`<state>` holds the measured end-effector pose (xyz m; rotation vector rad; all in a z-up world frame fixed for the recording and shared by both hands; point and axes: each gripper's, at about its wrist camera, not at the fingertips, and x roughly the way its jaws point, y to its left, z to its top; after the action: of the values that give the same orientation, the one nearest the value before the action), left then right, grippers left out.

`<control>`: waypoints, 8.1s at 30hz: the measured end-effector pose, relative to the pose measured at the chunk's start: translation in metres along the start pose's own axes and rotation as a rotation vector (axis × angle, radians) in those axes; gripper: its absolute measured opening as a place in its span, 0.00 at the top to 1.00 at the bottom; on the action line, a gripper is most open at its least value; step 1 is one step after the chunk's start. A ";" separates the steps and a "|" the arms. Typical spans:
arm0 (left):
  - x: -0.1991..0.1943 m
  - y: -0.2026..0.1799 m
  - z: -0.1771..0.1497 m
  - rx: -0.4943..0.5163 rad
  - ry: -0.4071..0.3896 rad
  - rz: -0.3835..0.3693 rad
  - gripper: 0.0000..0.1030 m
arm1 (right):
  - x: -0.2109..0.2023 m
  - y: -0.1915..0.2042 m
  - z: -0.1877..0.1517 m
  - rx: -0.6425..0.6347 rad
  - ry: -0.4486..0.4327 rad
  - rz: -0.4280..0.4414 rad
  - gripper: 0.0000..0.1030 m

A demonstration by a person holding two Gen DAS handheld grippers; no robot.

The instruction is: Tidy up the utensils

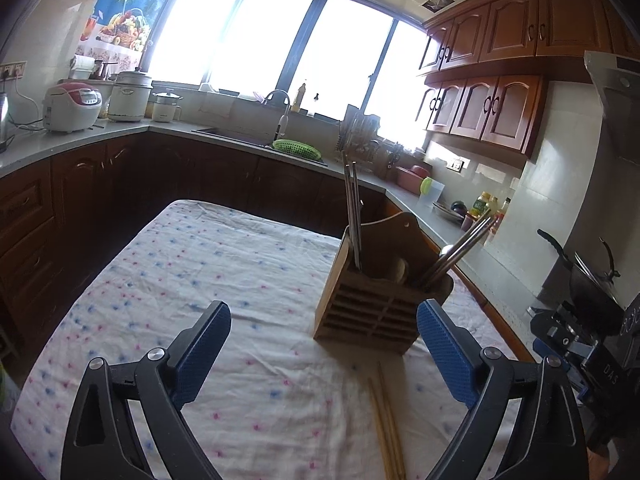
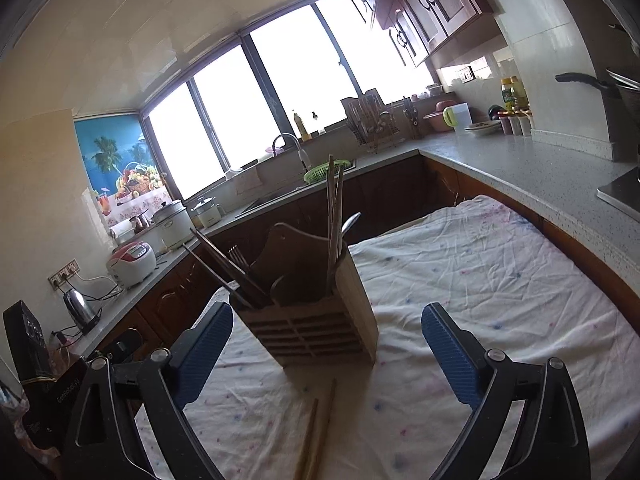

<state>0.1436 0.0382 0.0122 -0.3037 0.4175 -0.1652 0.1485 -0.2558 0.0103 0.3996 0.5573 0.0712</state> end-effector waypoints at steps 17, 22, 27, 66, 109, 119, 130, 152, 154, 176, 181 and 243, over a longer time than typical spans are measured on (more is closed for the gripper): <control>-0.076 0.007 -0.039 0.009 0.041 0.038 0.08 | -0.063 0.003 -0.065 -0.039 0.030 -0.017 0.03; -0.098 0.000 -0.040 0.061 0.003 0.068 0.04 | -0.083 0.010 -0.069 -0.099 -0.018 -0.065 0.01; -0.130 -0.009 -0.046 0.116 -0.096 0.096 0.01 | -0.124 0.030 -0.063 -0.207 -0.191 -0.095 0.00; -0.163 -0.027 -0.111 0.252 -0.134 0.229 0.01 | -0.151 0.024 -0.126 -0.276 -0.212 -0.115 0.00; -0.165 -0.034 -0.115 0.269 -0.110 0.204 0.01 | -0.151 0.031 -0.128 -0.289 -0.224 -0.098 0.00; -0.165 -0.037 -0.116 0.269 -0.112 0.206 0.01 | -0.150 0.032 -0.129 -0.289 -0.224 -0.095 0.00; -0.165 -0.042 -0.115 0.261 -0.110 0.205 0.01 | -0.149 0.034 -0.130 -0.290 -0.224 -0.091 0.00; -0.167 -0.049 -0.115 0.256 -0.105 0.210 0.01 | -0.151 0.038 -0.124 -0.283 -0.223 -0.070 0.00; -0.168 -0.051 -0.115 0.258 -0.109 0.208 0.01 | -0.152 0.038 -0.123 -0.281 -0.227 -0.067 0.00; -0.164 -0.057 -0.113 0.262 -0.100 0.210 0.01 | -0.149 0.037 -0.115 -0.263 -0.207 -0.044 0.00; -0.164 -0.057 -0.112 0.260 -0.100 0.208 0.01 | -0.150 0.038 -0.113 -0.267 -0.212 -0.041 0.00; -0.149 -0.067 -0.102 0.248 -0.063 0.194 0.01 | -0.132 0.028 -0.104 -0.261 -0.172 -0.066 0.00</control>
<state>-0.0403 -0.0182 0.0003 -0.0234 0.3570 -0.0167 -0.0168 -0.2167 0.0070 0.1314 0.3847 0.0445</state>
